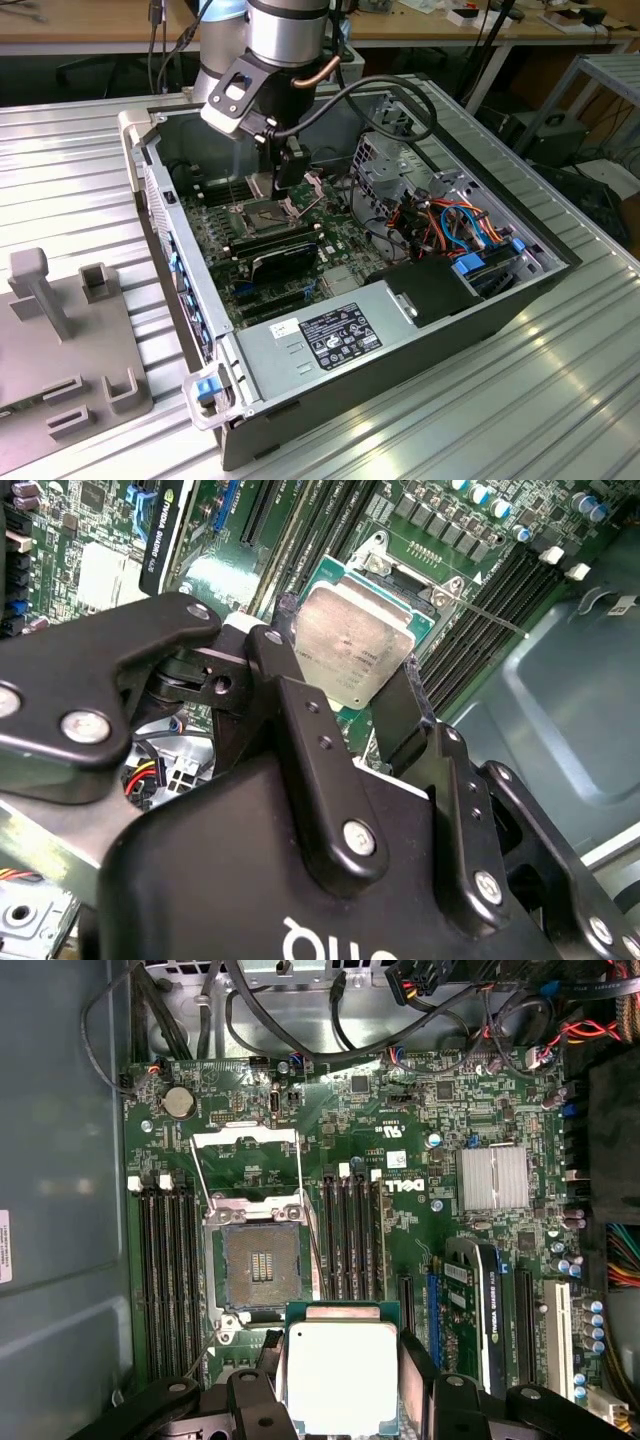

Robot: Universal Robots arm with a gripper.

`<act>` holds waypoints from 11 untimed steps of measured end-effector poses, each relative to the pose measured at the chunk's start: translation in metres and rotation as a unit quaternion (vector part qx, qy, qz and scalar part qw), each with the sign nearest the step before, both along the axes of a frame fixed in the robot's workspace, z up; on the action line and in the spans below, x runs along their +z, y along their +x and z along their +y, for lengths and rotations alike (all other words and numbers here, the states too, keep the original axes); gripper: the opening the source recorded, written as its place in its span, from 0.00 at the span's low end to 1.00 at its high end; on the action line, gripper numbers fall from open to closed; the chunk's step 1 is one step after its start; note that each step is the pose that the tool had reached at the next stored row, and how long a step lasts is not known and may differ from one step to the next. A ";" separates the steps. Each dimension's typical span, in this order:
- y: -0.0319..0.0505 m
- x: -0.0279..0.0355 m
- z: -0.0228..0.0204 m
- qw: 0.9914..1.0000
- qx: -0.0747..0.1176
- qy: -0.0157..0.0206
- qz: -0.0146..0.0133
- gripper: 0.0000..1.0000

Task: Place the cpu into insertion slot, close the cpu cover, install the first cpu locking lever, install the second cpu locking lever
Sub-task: 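Place the cpu into insertion slot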

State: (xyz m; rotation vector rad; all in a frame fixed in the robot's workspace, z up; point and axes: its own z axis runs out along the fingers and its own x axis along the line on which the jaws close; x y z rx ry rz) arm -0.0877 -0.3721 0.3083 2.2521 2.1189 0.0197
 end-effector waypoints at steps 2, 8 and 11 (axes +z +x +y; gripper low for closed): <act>0.0024 -0.0005 0.0000 1.000 0.000 0.000 0.000 0.55; 0.0035 -0.0020 0.0001 1.000 0.000 0.000 0.000 0.55; 0.0035 -0.0020 0.0001 1.000 0.000 0.000 0.000 0.55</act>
